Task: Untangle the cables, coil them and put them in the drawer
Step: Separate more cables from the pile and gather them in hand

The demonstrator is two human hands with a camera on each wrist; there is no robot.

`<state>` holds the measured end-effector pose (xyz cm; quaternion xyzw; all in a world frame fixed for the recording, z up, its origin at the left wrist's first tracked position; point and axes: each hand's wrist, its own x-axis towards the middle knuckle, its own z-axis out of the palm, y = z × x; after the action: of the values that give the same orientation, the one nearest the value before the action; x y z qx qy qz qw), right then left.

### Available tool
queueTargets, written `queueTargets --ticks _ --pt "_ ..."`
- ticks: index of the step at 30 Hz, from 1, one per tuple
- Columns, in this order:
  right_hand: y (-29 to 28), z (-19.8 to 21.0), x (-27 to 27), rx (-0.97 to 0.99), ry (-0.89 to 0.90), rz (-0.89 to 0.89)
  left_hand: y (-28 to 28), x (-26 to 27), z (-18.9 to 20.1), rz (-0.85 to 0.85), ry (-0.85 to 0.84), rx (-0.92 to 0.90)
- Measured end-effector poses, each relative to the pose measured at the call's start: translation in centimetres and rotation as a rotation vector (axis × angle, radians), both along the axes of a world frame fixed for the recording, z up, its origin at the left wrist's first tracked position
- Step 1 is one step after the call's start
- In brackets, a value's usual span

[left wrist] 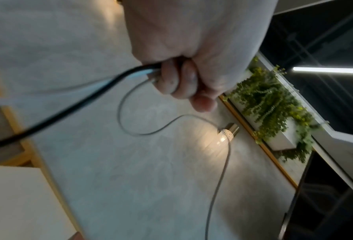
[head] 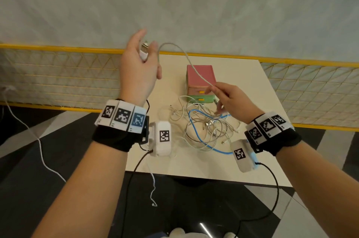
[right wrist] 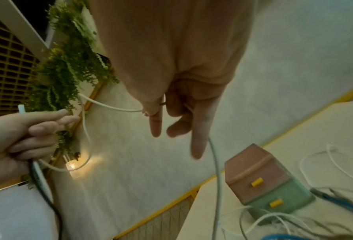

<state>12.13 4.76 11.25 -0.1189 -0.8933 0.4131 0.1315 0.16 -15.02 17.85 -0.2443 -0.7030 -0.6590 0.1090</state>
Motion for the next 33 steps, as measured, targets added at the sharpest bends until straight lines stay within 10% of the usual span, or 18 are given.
queueTargets --ticks 9,16,23,33 --pt "-1.7 4.1 -0.2 0.431 0.2 0.111 3.1 2.8 -1.6 -0.434 -0.043 -0.615" --pt "0.0 4.1 0.3 0.279 0.215 -0.036 1.5 0.6 -0.5 -0.302 -0.065 -0.544" --pt "3.9 3.5 0.4 0.681 -0.153 -0.546 -0.6 0.0 -0.4 -0.174 -0.051 -0.343" --pt "-1.0 3.3 -1.2 0.429 0.395 -0.082 4.3 2.5 -2.4 -0.413 -0.034 -0.641"
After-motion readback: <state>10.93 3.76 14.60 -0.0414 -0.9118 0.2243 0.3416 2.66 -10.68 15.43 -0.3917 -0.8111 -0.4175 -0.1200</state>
